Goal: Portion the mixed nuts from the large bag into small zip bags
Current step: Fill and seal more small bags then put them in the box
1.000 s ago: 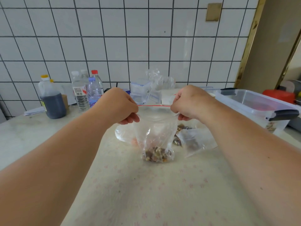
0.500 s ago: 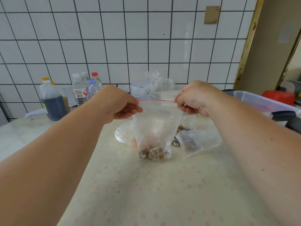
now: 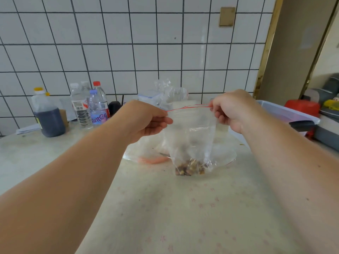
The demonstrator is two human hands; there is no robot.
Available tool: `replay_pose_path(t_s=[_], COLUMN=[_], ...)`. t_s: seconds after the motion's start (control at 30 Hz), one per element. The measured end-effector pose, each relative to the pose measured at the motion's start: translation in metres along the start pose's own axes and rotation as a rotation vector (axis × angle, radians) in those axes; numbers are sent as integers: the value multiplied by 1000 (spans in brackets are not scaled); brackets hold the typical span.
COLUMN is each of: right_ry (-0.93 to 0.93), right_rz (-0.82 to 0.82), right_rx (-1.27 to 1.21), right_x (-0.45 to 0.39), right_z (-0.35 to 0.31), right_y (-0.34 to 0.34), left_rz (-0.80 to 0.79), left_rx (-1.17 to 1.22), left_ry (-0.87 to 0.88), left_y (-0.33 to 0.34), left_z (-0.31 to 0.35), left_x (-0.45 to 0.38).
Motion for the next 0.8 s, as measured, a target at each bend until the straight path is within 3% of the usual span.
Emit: replay_pose_path(t_s=[0.4,0.53,0.63,0.8], right_ry=[-62,-162,-156,-84], right_rz=[260,370,261,-61], right_rx=[-66,-34,-66,-99], right_x=[-3,27,55,92], right_z=[54,62,83,117], right_y=[-34,-32,-6,51], left_rz=[38,144,190,218], left_rx=[29,-43,-132,-271], left_ry=[74,55,7,-37], left_y=[43,27,7,-35], left_z=[-32,-53,-84,-124], left_x=[-6,-2,12,44])
Point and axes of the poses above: each hand's wrist, its own x-axis away from the middle knuckle, its own y-axis out of the palm, z = x × y, the point moved 7 cm from there along -x, towards the middle knuckle, and after that the axes turned 3 degrees about -z, right-handed, at the moved point
